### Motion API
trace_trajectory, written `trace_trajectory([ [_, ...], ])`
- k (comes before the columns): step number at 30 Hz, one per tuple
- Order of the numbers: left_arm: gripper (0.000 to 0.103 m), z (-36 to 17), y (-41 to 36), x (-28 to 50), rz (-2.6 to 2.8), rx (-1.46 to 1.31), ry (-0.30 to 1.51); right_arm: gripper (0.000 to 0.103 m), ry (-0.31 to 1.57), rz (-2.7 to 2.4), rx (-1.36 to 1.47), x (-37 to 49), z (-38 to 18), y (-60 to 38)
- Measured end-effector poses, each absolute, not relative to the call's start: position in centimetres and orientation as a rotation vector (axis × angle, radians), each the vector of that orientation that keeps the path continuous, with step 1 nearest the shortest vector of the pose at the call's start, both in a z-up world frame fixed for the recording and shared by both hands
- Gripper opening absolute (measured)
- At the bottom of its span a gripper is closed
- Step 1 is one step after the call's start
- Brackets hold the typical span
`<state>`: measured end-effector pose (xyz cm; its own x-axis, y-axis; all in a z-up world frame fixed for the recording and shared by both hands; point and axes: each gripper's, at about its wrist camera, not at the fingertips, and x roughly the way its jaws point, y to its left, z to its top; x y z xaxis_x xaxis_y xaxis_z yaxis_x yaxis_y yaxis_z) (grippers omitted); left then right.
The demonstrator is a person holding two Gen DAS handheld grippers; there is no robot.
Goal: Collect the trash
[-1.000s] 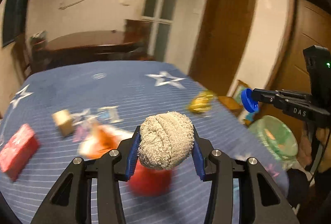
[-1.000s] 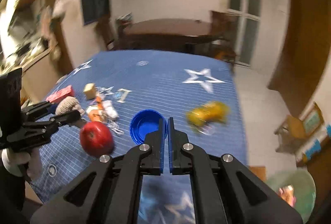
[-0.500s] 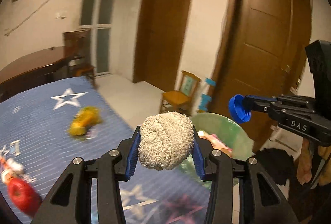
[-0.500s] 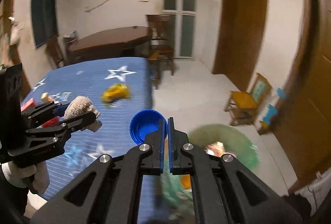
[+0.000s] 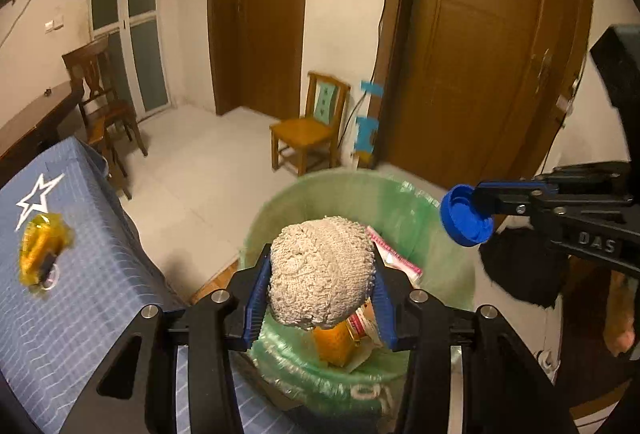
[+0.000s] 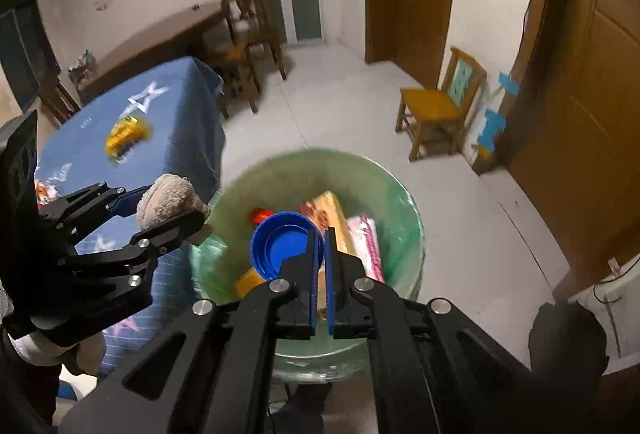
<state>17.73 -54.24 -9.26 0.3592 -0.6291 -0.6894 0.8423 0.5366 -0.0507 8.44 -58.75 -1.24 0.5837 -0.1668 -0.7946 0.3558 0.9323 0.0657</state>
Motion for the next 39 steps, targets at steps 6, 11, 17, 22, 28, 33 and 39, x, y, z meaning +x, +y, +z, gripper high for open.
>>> trace_trajectory([
  [6, 0.046, -13.5, -58.6, 18.6, -0.942, 0.402, 0.780, 0.002, 0.949, -0.302, 0.263, 8.7, -4.0, -60.6],
  [11, 0.046, -15.8, -59.7, 19.9, -0.929, 0.414, 0.797, 0.002, 0.958, -0.297, 0.268, 8.7, -4.9, -61.7],
  [17, 0.046, -16.6, -58.6, 20.9, -0.920, 0.412, 0.800, 0.002, 0.962, -0.292, 0.271, 8.8, -5.0, -62.1],
  [22, 0.056, -16.2, -58.1, 20.7, -0.878, 0.416, 0.791, 0.010, 0.969, -0.278, 0.271, 8.9, -5.2, -62.0],
  [28, 0.089, -16.1, -57.1, 21.3, -0.798, 0.415, 0.786, 0.047, 0.901, -0.291, 0.289, 7.4, -4.1, -62.2],
  [33, 0.089, -14.3, -54.4, 19.9, -0.789, 0.387, 0.726, 0.047, 0.808, -0.277, 0.291, 4.2, -1.5, -61.0],
  [39, 0.098, -8.5, -46.7, 14.4, -0.657, 0.286, 0.467, 0.065, 0.559, -0.331, 0.211, -3.7, 1.9, -55.0],
])
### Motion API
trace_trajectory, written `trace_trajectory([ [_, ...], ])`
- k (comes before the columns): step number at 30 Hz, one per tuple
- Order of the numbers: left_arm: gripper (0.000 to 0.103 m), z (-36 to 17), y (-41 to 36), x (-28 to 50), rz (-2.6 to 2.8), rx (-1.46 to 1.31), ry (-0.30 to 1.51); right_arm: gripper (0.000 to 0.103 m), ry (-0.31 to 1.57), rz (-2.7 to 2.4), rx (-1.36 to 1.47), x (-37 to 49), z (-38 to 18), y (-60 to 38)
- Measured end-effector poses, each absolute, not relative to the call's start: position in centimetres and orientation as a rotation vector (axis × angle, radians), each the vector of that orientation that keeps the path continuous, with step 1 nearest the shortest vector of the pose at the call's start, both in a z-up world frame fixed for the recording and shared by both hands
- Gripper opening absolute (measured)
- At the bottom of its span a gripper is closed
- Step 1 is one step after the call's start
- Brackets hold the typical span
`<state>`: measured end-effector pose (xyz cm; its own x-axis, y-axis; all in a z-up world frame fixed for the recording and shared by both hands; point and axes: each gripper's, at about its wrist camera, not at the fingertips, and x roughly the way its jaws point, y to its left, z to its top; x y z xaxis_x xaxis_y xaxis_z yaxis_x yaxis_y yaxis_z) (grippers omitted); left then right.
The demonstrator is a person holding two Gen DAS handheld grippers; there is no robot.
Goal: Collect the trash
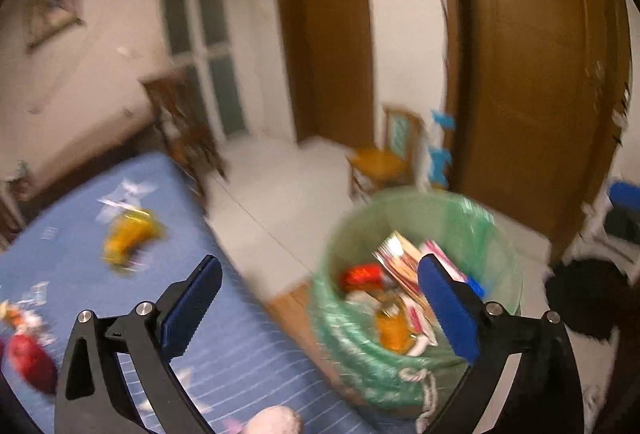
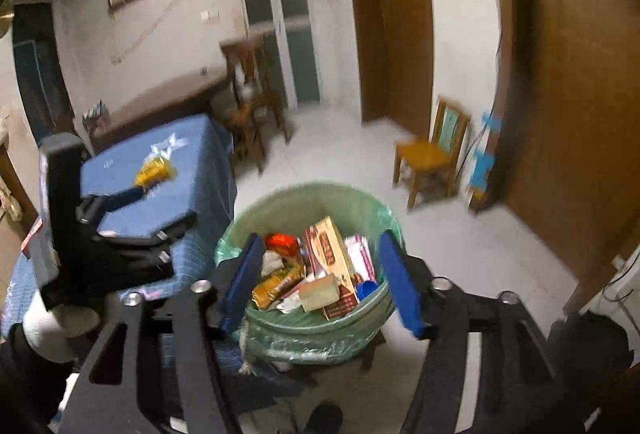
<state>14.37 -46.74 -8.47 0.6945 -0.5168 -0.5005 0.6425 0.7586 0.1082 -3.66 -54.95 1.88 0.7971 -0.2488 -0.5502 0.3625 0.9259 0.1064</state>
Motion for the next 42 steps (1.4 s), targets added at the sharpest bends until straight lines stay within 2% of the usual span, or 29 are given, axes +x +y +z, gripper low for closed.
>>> trace_trajectory([
  [2, 0.098, -7.1, -44.3, 12.5, -0.637, 0.240, 0.404, 0.068, 0.502, -0.339, 0.191, -5.8, 2.1, -52.9],
  [5, 0.098, -5.9, -40.2, 9.2, -0.596, 0.188, 0.296, 0.080, 0.427, -0.343, 0.191, -8.9, 1.8, -50.0],
  [9, 0.098, -5.3, -36.6, 6.0, -0.606, 0.142, 0.278, 0.084, 0.372, -0.359, 0.177, -11.7, 1.1, -47.3],
  [18, 0.098, -7.1, -33.7, 2.7, -0.635, 0.186, 0.327, 0.085, 0.336, -0.385, 0.197, -13.2, 0.3, -45.3],
  [42, 0.098, -7.8, -35.3, 2.7, -0.643, 0.274, 0.331, 0.085, 0.344, -0.402, 0.200, -13.6, -0.1, -44.3],
])
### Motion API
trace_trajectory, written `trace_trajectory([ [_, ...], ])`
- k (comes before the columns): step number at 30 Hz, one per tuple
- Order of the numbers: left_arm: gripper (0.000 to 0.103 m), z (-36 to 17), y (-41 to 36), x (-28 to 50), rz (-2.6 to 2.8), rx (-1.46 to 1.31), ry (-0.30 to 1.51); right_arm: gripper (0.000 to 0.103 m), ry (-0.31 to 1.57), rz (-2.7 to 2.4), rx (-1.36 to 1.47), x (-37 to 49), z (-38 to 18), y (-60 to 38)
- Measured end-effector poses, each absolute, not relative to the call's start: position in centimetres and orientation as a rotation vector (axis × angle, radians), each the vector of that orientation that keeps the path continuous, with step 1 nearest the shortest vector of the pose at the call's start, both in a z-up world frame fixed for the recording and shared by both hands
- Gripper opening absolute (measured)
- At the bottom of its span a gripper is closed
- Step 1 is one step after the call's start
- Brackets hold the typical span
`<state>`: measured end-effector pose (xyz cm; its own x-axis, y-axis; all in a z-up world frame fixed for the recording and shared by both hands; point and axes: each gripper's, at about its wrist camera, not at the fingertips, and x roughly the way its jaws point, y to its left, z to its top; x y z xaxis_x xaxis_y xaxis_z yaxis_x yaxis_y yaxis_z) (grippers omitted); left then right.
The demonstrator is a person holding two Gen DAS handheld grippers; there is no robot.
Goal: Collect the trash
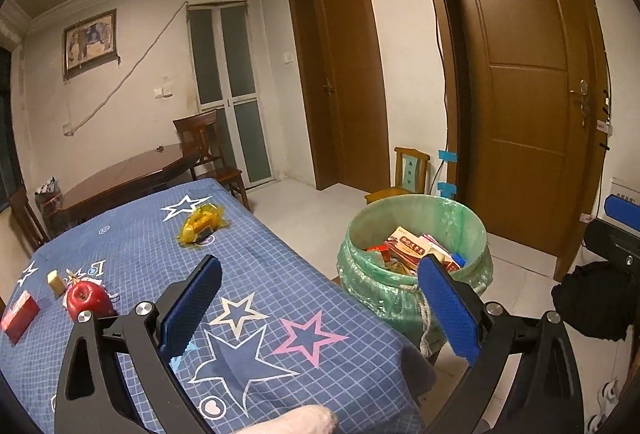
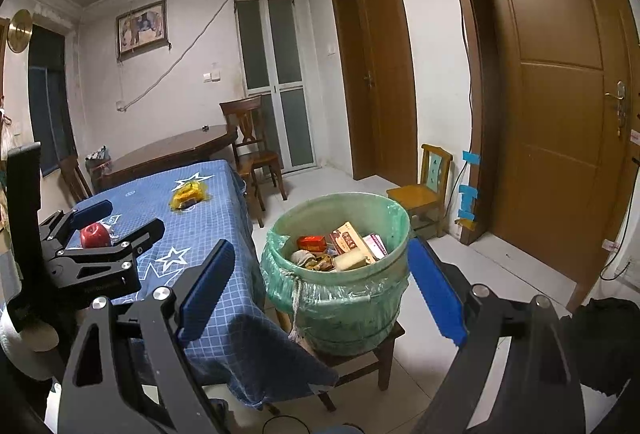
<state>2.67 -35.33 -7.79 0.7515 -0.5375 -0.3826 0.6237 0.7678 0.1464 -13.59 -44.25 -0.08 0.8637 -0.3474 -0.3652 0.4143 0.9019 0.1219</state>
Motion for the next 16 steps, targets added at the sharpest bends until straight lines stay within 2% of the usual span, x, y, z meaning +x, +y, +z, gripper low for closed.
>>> trace_trajectory([
  [11, 0.098, -8.05, -35.86, 2.54, -0.742, 0.288, 0.382, 0.085, 0.342, -0.406, 0.197, -14.06, -0.06, -44.20],
  [16, 0.098, -8.14, -35.82, 2.77, -0.741, 0.290, 0.382, 0.089, 0.340, -0.407, 0.196, -14.08, -0.01, -44.49],
])
